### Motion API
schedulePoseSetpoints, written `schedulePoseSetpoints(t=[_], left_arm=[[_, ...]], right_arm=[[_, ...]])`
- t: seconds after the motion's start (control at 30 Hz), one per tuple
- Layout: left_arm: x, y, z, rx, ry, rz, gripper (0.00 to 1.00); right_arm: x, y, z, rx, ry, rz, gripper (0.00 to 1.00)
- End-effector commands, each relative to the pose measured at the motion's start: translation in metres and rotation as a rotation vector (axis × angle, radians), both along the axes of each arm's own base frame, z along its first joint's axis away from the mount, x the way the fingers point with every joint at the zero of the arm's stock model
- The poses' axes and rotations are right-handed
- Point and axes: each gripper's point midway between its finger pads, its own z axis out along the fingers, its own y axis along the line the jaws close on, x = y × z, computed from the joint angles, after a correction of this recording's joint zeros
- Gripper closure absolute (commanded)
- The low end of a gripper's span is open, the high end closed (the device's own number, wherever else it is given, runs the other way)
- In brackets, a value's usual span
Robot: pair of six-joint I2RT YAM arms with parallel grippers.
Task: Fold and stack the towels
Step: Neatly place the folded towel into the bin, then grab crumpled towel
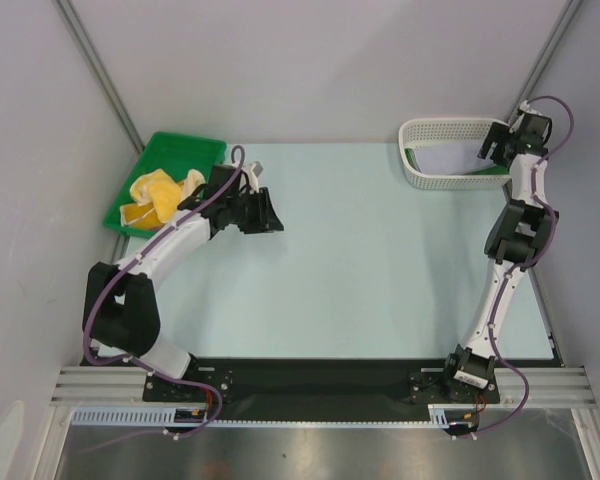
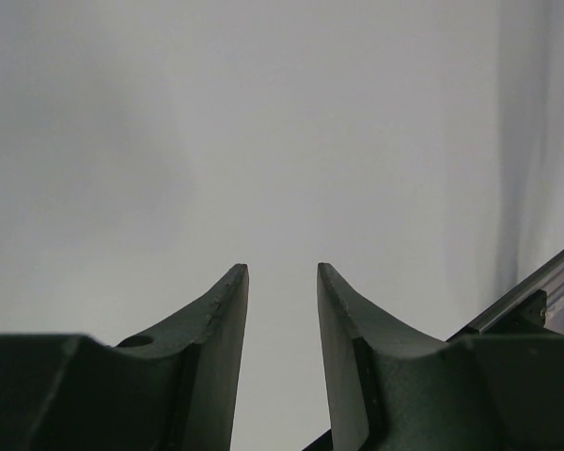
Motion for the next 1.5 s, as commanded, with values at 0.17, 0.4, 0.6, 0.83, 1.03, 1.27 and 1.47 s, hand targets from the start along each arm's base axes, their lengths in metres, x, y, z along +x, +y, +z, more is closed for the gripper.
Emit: schedulePoseSetpoints(t=[0.17,0.4,0.6,0.83,1.03,1.27,1.47], left_arm=[[0.005,0.010,0.037,0.044,-0.124,0.022,0.59],[0.034,0.052,0.117,0.155,-0.347,0.224,0.56],[0.065,0.137,0.130,0.323,-0.354,0.462,0.51],[0.090,0.246,0.073,0.454,-0.184,0.676,0.51],[0.115,0.304,0.017,0.517,-0.043,0.716,0.53],[0.115,0.292,-0.033,0.490,0.071,0.626,0.53],[0.117,0.270,-0.057,0.383,0.100,0.566,0.53]], right_arm=[[-0.021,0.039,0.151,-0.059,-0.183,-0.005,0.09],[-0.070,0.169,0.197,0.100,-0.134,0.090,0.02],[-0.141,0.315,0.177,0.157,-0.067,0.311,0.00],[-0.245,0.470,0.122,0.255,0.025,0.679,0.00],[-0.278,0.499,0.100,0.322,0.066,0.827,0.00],[-0.270,0.484,0.080,0.273,0.096,0.809,0.00],[-0.268,0.482,0.082,0.291,0.101,0.806,0.00]])
